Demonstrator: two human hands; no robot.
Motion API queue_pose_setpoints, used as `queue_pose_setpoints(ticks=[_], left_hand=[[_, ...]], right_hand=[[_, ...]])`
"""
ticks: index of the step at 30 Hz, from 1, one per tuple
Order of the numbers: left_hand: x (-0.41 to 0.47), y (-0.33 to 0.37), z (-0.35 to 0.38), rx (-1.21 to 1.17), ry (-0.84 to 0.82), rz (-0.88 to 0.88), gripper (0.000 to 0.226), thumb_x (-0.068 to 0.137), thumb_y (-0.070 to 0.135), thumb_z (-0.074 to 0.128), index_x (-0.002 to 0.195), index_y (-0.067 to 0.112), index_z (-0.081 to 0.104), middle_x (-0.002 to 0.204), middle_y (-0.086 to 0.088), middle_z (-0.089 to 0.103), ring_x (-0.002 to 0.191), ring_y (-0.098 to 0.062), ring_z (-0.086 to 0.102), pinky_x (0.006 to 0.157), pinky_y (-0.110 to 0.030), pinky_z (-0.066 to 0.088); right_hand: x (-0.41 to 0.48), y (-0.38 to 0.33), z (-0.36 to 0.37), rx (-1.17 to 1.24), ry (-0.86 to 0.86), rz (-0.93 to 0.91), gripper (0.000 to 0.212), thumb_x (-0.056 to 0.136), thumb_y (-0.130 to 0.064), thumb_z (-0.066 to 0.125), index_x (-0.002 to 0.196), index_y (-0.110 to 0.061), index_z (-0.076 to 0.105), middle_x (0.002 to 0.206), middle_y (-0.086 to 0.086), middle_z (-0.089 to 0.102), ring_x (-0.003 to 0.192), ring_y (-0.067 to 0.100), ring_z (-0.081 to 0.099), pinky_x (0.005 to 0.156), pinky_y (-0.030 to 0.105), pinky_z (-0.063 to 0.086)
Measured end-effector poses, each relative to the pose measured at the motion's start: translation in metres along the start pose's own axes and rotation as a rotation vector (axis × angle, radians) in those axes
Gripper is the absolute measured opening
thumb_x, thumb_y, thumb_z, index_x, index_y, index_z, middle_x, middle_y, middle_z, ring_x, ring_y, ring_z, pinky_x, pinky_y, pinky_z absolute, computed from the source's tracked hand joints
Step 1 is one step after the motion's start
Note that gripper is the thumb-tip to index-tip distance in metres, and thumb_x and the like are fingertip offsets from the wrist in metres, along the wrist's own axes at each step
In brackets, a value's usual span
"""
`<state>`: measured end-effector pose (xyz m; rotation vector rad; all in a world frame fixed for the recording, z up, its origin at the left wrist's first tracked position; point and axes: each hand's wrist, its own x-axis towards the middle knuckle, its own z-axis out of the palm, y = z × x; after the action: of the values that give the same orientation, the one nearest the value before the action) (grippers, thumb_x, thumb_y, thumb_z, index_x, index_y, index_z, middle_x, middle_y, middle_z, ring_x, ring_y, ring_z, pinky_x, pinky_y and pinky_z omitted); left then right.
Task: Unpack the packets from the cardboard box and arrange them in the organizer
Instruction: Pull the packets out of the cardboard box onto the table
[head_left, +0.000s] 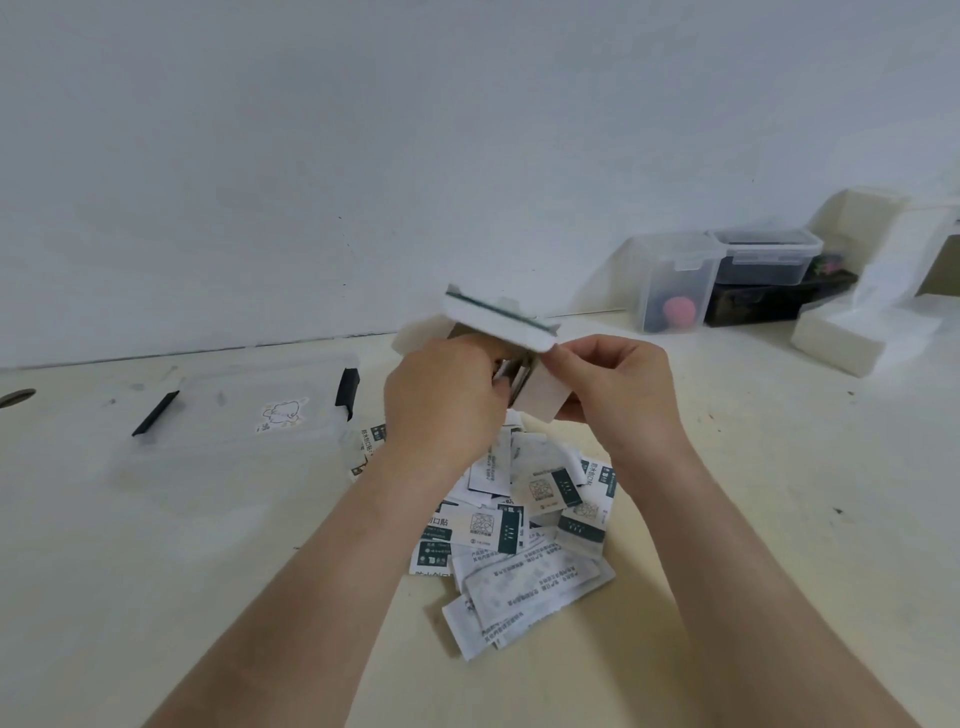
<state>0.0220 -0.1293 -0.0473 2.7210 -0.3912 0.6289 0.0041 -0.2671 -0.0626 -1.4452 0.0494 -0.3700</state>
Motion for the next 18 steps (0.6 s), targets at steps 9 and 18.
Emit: queue_pose_setpoints(ticks=[9, 18], left_hand=[[-0.017, -0.015, -0.014, -0.135, -0.027, 0.157, 0.019, 0.087, 0.017, 0.052, 0.095, 0.031, 0.062, 0.081, 0.010, 0.060, 0.075, -0.018, 0.057, 0.062, -0.029, 0.045], [-0.028, -0.032, -0.013, 0.040, -0.073, 0.048, 0.013, 0.093, 0.040, 0.053, 0.098, 0.036, 0.064, 0.075, 0.010, 0.064, 0.069, -0.014, 0.057, 0.061, -0.029, 0.045]], right_hand=[[0.005, 0.002, -0.004, -0.117, 0.182, -0.037, 0.021, 0.083, -0.015, 0.074, 0.063, -0.013, 0.065, 0.063, 0.011, 0.069, 0.060, 0.030, 0.070, 0.063, 0.051, 0.060], [0.004, 0.006, 0.000, -0.380, 0.227, -0.134, 0.018, 0.080, -0.022, 0.070, 0.064, -0.017, 0.065, 0.055, -0.002, 0.064, 0.055, 0.021, 0.064, 0.057, 0.037, 0.054]])
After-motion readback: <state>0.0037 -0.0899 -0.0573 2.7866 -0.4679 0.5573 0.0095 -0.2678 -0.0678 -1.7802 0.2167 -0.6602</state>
